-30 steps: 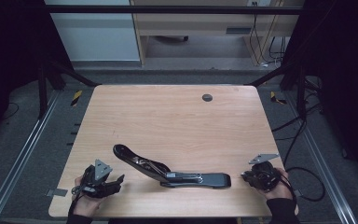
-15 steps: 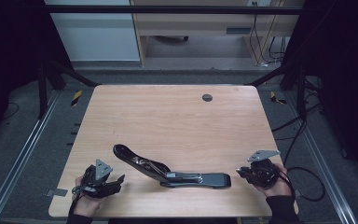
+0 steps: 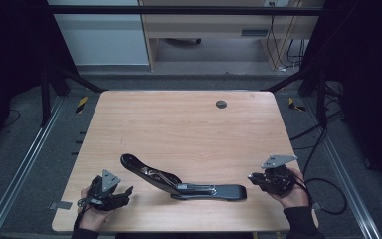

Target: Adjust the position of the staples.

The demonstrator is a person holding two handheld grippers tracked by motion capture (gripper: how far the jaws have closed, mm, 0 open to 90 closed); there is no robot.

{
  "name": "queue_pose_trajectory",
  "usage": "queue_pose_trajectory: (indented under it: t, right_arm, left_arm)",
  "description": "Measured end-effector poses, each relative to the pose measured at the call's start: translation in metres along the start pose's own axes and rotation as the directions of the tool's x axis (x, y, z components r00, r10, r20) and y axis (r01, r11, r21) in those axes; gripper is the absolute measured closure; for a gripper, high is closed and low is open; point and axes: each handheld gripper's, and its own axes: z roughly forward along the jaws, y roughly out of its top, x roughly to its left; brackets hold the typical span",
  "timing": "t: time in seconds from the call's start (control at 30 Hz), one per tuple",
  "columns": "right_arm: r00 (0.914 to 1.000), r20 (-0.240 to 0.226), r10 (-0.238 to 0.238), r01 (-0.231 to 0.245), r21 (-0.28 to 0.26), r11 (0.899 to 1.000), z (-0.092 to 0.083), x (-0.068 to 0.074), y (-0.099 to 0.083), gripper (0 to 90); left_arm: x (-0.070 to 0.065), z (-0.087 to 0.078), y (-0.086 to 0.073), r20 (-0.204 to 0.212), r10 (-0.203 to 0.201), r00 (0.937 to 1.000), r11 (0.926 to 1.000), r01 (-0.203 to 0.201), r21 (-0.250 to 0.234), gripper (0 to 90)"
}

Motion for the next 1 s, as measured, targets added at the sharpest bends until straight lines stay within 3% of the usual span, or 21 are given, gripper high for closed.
queue_pose_trajectory:
  t: [0.27, 0.7, 1.0]
  right_arm:
    - [0.9988, -0.017, -0.046, 0.046, -0.023, 0.999, -0.003, 0.004, 0.014, 77.7]
    - [0.9947, -0.058, -0.084, 0.081, -0.051, 0.995, 0.0, 0.012, 0.035, 77.8]
    - [0.9846, -0.084, -0.153, 0.148, -0.066, 0.987, 0.008, 0.022, 0.057, 77.8]
  left_arm:
    - [0.001, 0.0, 0.0, 0.003, -0.004, 1.0, 1.0, 0.004, -0.003, 32.0]
    - [0.002, 0.0, -0.001, 0.007, -0.009, 0.9999, 0.9999, 0.009, -0.006, 31.9]
    - [0.002, 0.0, -0.001, 0.007, -0.007, 0.9999, 1.0, 0.008, -0.004, 31.9]
